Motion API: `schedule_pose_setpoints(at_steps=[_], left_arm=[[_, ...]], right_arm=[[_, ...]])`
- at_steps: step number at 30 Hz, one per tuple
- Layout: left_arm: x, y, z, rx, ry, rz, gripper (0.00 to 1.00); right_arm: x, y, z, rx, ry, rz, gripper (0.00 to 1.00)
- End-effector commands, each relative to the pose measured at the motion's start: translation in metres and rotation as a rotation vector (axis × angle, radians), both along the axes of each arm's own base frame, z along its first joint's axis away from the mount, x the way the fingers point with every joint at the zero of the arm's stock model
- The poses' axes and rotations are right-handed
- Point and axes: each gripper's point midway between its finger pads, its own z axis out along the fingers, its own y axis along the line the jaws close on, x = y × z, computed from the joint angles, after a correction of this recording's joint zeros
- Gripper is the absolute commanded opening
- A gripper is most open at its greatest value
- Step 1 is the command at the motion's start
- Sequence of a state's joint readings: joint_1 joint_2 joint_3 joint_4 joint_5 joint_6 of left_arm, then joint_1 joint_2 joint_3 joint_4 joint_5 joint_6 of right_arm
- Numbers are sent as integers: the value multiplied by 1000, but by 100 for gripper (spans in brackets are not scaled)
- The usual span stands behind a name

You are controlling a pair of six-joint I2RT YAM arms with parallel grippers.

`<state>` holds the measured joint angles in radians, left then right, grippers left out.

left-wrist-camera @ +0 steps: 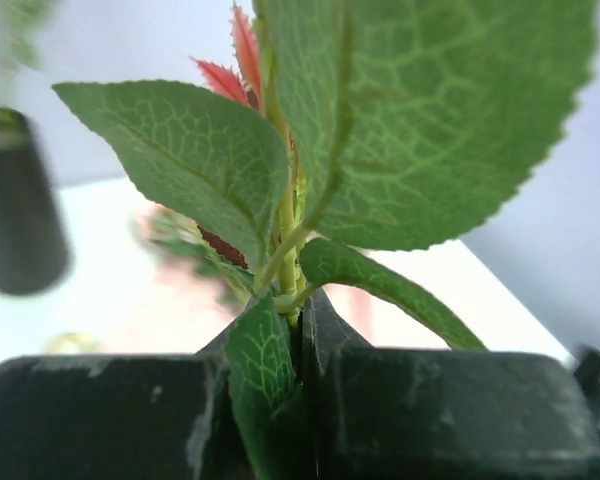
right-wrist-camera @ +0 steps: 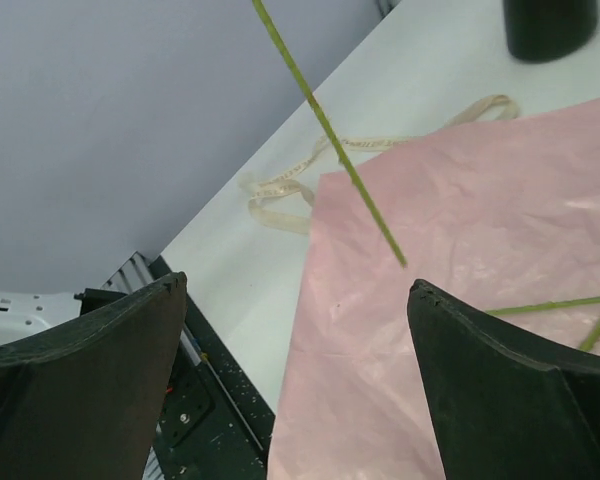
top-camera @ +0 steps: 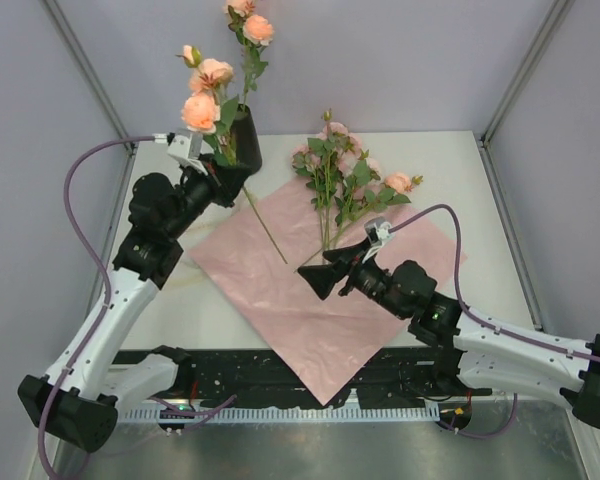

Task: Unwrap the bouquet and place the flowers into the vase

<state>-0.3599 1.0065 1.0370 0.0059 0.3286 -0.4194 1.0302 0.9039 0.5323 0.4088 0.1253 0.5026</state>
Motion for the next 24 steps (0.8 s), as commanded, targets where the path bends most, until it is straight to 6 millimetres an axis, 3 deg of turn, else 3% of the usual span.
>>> schedule_pose_setpoints(at_steps=[1,9,15,20,24], left_arm=[[60,66,45,98,-216,441,0],[138,94,133,116,-387,634,0],[170,97,194,138,-505,686,0],[201,100,204,174,-536,715,0],[232,97,190,198,-553,719,0]], right_arm=[[12,-33,-3,-39,-18,-154,96],[21,-53,-5,-15,-3,-258,96],[26,-50,-4,-48,-17,-266,95],[30,-44,-8,-75,-14,-269,96],[33,-40,-11,-84,-14,-269,95]])
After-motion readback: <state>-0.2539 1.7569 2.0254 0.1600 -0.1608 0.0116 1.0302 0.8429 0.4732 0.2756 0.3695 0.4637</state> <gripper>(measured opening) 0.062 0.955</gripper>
